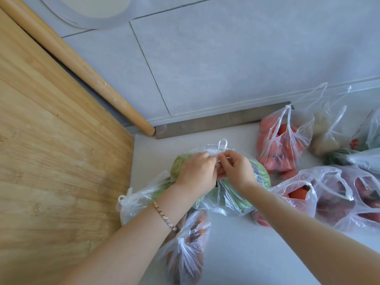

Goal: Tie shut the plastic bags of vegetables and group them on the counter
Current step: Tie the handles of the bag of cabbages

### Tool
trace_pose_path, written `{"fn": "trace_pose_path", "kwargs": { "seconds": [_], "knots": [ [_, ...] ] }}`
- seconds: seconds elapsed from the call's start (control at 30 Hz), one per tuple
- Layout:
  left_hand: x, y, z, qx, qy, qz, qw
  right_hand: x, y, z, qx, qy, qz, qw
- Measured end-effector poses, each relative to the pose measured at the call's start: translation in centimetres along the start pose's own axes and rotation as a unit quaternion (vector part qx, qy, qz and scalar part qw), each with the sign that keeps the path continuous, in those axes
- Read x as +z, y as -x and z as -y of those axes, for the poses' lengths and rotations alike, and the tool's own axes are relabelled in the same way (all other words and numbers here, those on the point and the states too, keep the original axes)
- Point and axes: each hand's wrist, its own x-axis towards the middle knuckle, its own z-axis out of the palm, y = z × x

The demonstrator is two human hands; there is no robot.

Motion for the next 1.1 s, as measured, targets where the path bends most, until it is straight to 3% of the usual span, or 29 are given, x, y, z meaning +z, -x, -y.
{"fn": "trace_pose_path", "kwargs": {
  "seconds": [0.2,0.43,0.6,0.8,0.9,1.0,1.1],
  "knots": [
    [1.1,-0.1,1.0,-0.06,0.128,0.023,0.99,0.2,0.2,-0.6,0.006,0.016,-0.023,1.0],
    [1.0,0.8,1.3,-0.107,0.181,-0.016,0.977,0.6,0.0,-0.7,0.032,-0.008,-0.03,0.999],
    [1.2,0.6,0.8,-0.148,0.234,0.023,0.961,0.4,-0.3,-0.6,0.028,0.001,-0.037,0.999],
    [1.7,0.4,0.6,-0.219,0.272,-0.004,0.937,0.3,-0.1,-0.4,0.026,-0.015,-0.032,0.999],
    [1.5,0.1,0.7,-0.222,0.298,0.002,0.929,-0.3,0.4,-0.4,-0.03,0.087,0.011,0.996],
    [1.3,0.0,0.8,-0.211,0.278,0.014,0.937,-0.5,0.6,0.0,-0.122,0.235,-0.002,0.964],
    [1.1,-0.2,1.0,-0.22,0.288,0.034,0.931,-0.3,0.8,0.2,-0.155,0.272,-0.006,0.95]
  ]
}}
